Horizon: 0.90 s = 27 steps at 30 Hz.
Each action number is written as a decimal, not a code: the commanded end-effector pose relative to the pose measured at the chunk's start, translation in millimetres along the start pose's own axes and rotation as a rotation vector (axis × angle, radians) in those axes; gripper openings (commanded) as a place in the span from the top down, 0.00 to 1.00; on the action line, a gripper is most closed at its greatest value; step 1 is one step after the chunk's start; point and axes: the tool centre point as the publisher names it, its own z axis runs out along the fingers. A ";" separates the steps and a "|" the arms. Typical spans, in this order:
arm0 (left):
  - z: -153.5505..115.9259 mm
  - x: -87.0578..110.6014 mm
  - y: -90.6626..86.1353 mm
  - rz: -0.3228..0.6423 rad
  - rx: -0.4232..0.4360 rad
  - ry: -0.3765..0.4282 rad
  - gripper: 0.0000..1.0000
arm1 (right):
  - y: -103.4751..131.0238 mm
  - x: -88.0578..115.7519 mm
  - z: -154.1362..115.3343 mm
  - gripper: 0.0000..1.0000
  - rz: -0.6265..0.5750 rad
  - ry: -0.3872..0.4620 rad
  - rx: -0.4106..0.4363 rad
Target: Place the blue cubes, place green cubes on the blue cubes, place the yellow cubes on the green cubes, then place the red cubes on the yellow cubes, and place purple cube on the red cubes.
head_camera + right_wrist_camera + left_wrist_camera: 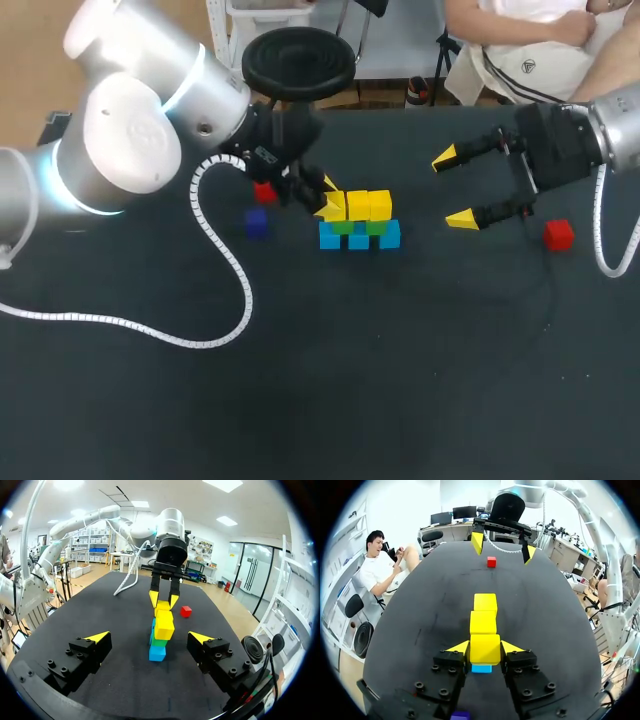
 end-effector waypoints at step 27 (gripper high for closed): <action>2.4 -2.0 7.0 0.024 0.025 0.010 1.00 | -0.1 0.2 0.4 0.00 -0.001 -0.001 0.001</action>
